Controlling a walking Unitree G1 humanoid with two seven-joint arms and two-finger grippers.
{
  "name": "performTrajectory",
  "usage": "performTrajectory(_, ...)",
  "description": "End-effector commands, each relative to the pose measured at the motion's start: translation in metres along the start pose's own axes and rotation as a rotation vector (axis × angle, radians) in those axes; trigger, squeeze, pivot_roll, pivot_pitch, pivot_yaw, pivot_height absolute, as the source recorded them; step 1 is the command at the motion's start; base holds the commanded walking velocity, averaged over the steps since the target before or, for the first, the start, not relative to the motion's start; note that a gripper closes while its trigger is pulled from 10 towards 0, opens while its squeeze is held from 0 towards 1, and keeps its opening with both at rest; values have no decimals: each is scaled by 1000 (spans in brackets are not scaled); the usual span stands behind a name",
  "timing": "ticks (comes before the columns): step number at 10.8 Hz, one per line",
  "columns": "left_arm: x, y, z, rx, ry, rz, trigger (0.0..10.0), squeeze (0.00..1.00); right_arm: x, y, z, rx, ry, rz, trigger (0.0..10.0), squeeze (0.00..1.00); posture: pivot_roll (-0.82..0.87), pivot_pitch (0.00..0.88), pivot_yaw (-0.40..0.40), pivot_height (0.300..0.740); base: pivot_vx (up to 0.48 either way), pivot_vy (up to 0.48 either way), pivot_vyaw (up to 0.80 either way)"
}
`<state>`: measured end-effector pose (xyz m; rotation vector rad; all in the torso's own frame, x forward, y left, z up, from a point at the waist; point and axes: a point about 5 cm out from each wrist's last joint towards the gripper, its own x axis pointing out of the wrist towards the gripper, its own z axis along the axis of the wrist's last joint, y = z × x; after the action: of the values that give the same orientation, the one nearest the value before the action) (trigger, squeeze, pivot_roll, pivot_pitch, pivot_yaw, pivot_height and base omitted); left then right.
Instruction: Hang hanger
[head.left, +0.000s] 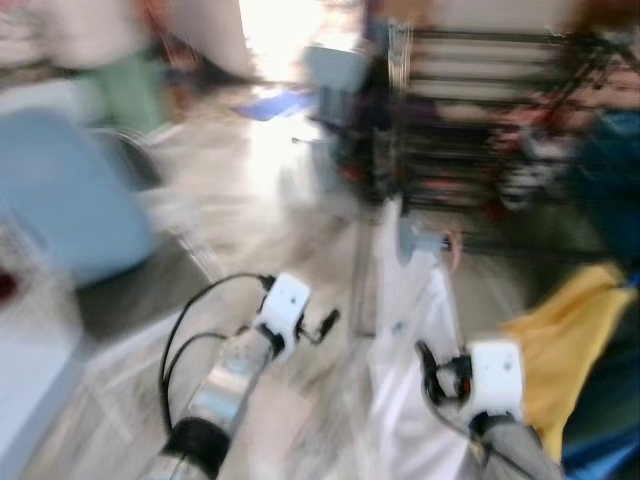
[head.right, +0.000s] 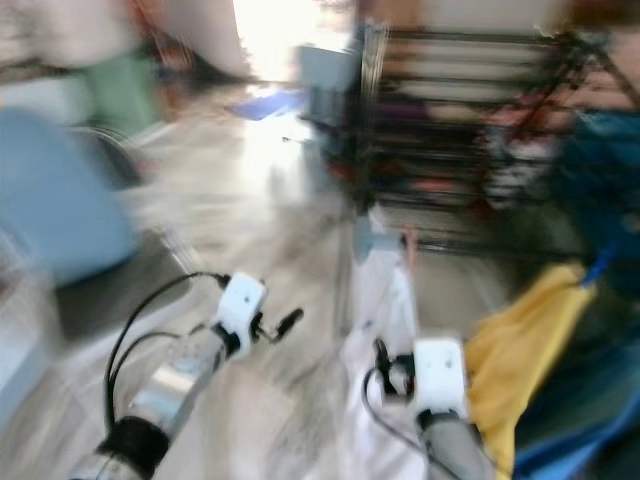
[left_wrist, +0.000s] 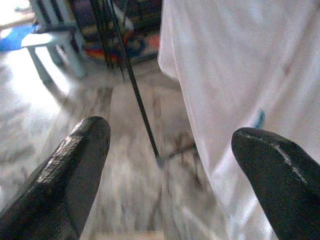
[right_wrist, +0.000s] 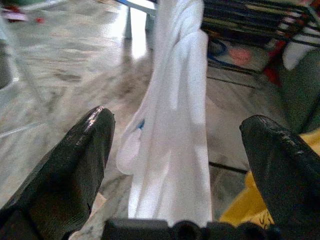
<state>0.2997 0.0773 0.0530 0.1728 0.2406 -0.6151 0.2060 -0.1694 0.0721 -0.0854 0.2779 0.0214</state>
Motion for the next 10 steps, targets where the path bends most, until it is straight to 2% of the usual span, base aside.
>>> performTrajectory(1, 1, 1, 2, 15, 2, -6, 10000, 0, -1, 0, 1, 4, -5, -3, 10000, 1000, -44, 0, 13, 740, -285, 0, 0)
performTrajectory(5, 2, 2, 2, 19, -2, 4, 10000, 0, 2, -1, 4, 8, -14, -25, 10000, 1000, -44, 0, 10, 740, -63, 0, 0)
performTrajectory(6, 3, 4, 4, 11, -6, 3, 10000, 0, 3, -4, 9, 29, -43, -53, 10000, 302, -45, 0, 9, 740, 0, 0, 0)
performTrajectory(7, 5, 9, 8, -1, -18, 6, 10000, 0, 4, -9, 12, 17, -65, -88, 10000, 0, -46, 0, 10, 740, 0, 0, 0)
performTrajectory(10, 8, 24, 19, -30, -58, 1, 10000, 0, 5, -15, 10, 40, -45, -135, 10000, 0, -48, 0, 15, 740, 0, 0, -723)
